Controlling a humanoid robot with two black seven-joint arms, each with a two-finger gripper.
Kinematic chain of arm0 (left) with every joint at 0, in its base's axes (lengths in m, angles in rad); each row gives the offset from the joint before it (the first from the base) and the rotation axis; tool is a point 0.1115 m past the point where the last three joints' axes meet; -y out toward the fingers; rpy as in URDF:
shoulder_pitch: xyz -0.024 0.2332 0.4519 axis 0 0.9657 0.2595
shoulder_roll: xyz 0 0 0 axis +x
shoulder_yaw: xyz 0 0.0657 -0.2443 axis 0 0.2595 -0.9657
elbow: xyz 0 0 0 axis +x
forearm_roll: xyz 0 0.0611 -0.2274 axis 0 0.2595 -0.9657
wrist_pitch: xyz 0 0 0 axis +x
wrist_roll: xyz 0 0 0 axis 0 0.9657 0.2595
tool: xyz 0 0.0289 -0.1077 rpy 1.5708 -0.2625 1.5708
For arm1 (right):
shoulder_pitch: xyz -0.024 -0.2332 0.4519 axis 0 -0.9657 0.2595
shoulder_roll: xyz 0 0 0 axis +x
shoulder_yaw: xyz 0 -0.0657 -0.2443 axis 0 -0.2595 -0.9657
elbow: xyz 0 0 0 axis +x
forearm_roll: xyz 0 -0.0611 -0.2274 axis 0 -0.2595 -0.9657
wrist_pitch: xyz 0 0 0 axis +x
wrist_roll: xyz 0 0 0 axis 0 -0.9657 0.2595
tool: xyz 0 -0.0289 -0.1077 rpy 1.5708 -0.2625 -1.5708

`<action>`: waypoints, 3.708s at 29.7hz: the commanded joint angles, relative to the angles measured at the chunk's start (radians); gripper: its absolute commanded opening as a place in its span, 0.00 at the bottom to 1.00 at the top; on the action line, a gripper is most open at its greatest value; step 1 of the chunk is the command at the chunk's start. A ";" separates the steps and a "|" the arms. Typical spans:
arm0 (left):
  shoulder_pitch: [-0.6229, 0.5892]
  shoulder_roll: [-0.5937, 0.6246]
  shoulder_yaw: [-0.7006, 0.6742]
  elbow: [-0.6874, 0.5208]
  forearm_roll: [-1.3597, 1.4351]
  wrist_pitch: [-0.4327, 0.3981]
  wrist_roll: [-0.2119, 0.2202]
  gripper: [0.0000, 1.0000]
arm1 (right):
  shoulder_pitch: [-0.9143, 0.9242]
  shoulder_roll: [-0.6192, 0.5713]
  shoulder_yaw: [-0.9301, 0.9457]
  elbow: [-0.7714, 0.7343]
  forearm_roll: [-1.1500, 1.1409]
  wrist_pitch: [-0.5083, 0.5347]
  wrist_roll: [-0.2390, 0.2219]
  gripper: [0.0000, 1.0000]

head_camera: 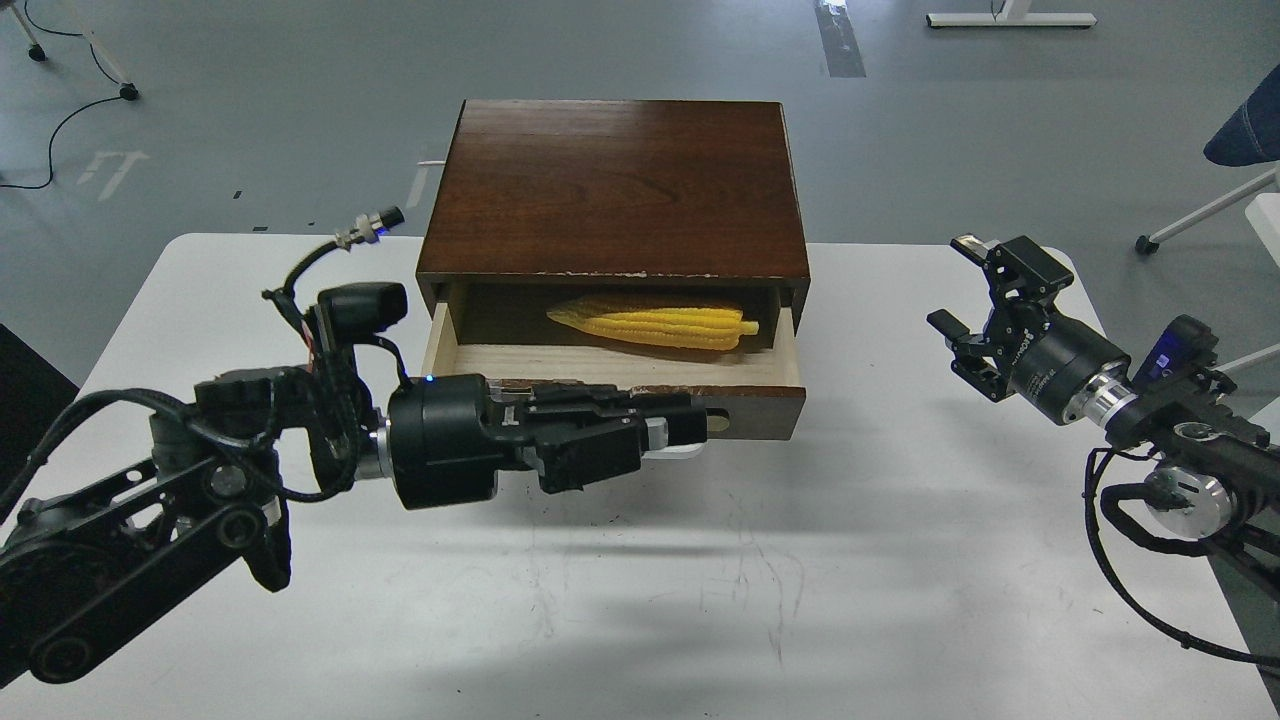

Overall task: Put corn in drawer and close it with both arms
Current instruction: 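Bring the left gripper down in front of the drawer front, then position the left gripper tip against the drawer front near the handle, then push the drawer into the box with the left gripper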

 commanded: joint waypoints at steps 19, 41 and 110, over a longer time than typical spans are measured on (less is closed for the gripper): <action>0.085 -0.012 0.042 0.198 -0.134 0.160 0.000 0.00 | -0.012 0.020 -0.001 0.000 0.000 -0.001 0.000 0.96; 0.097 -0.003 0.045 0.258 -0.165 0.182 0.023 0.00 | -0.021 0.023 -0.001 0.000 0.000 -0.001 0.000 0.96; -0.009 -0.047 0.033 0.448 -0.233 0.208 0.023 0.00 | -0.066 0.064 -0.001 0.001 0.000 -0.018 0.000 0.96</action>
